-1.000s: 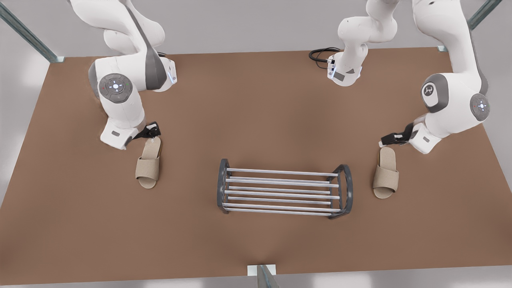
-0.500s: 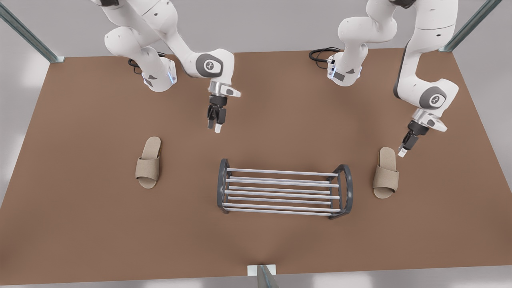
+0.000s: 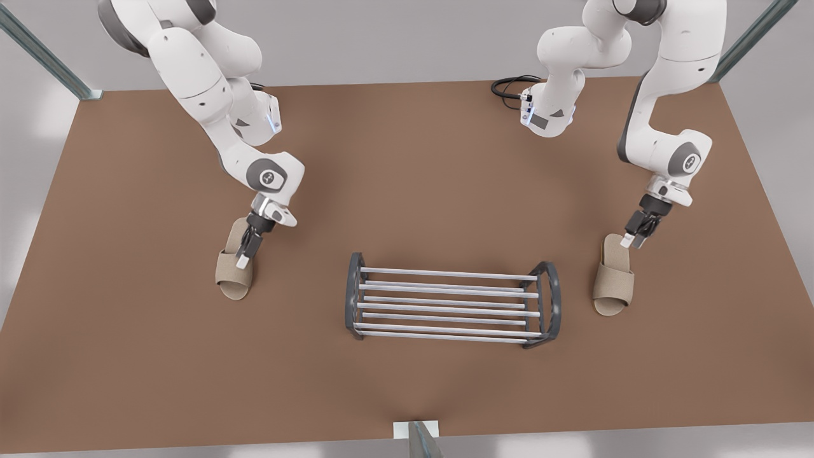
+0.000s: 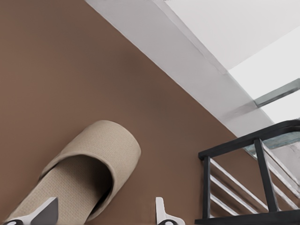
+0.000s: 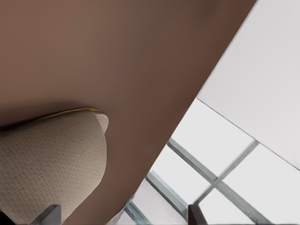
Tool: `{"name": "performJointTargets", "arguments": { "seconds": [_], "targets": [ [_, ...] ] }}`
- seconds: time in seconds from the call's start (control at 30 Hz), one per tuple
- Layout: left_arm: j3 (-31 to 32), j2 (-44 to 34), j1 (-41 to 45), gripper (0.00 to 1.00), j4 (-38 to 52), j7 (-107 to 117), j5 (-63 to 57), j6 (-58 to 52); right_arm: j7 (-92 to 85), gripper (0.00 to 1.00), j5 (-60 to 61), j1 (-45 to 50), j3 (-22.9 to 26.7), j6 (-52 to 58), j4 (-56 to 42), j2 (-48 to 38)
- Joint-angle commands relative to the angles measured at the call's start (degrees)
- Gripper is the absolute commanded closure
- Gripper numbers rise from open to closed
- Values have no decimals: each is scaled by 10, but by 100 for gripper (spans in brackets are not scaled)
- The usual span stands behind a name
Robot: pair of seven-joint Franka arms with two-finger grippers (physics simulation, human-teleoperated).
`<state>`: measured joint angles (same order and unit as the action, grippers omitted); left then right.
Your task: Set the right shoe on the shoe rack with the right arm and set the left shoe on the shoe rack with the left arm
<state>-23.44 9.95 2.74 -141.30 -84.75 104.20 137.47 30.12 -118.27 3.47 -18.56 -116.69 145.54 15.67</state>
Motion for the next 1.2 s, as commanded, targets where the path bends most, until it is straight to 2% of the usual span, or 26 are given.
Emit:
{"name": "performJointTargets", "arguments": {
  "seconds": [0.0,0.17,0.33,0.43,0.67,1.17],
  "targets": [
    [0,0,1,0,-1,10,38,-62,195,0,-13,0,0,23,10,-6],
    [0,12,-3,0,0,134,68,-91,195,0,-13,7,-1,15,50,-16],
    [-16,38,-8,0,0,151,89,-207,217,0,-13,7,0,-2,69,-15],
    [-20,67,-20,0,2,151,91,-207,217,0,-43,-1,1,-3,64,-8],
    [-20,105,-26,0,17,152,92,-208,215,0,-124,-2,43,-3,48,23],
    [-12,165,-26,0,72,151,118,-209,204,0,-181,-1,63,5,40,36]
  ]
}}
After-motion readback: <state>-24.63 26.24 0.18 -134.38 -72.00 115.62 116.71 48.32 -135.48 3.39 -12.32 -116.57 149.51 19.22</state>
